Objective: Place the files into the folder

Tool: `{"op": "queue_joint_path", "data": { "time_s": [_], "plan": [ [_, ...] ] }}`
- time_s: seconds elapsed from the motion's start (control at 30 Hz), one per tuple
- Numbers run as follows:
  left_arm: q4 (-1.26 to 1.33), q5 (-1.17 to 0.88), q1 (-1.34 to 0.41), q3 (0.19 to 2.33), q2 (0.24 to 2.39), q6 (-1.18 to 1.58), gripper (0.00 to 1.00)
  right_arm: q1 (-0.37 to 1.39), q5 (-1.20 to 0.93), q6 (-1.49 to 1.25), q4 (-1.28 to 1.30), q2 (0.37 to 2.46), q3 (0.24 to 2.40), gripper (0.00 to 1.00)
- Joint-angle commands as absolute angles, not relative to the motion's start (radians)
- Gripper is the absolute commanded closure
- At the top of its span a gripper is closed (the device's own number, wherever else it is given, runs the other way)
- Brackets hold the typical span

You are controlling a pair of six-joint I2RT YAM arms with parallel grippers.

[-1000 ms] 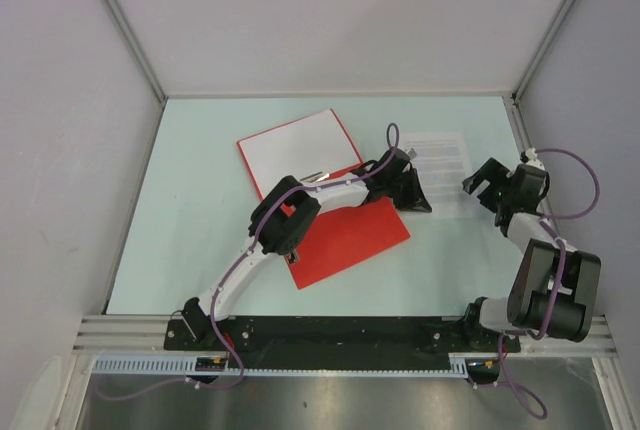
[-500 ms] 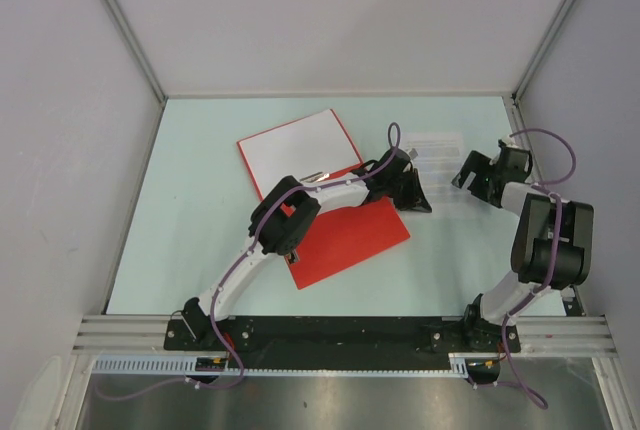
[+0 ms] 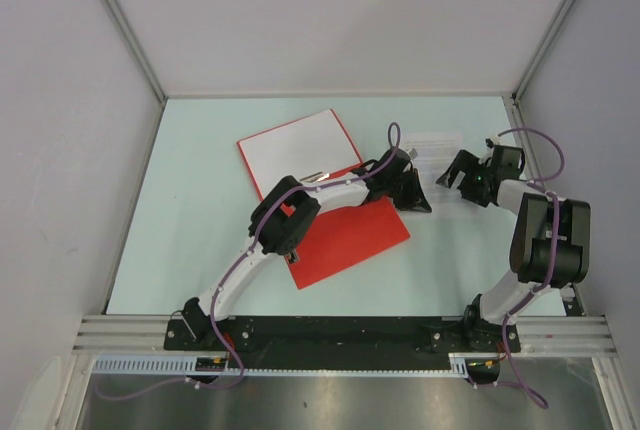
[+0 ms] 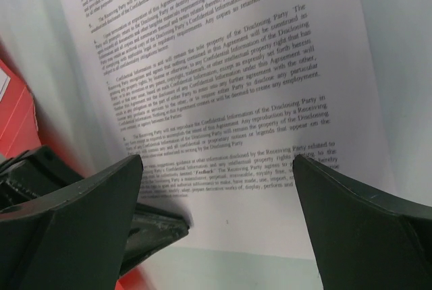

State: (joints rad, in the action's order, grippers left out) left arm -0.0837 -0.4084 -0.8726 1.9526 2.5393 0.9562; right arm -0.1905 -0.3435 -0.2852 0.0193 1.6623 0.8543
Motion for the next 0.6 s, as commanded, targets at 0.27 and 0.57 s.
{"op": "queue_joint_path", "data": {
  "time_s": [0.27, 0.57],
  "plan": [
    [-0.199, -0.388, -0.870, 1.944, 2.465, 0.826, 0.87, -0.190, -0.048, -0.218, 0.078, 1.575, 0.879, 0.00],
    [-0.242, -0.383, -0.864, 2.137, 2.482, 0.778, 0.50, -0.207, -0.083, -0.239, 0.121, 1.638, 0.891, 0.00]
  ]
}}
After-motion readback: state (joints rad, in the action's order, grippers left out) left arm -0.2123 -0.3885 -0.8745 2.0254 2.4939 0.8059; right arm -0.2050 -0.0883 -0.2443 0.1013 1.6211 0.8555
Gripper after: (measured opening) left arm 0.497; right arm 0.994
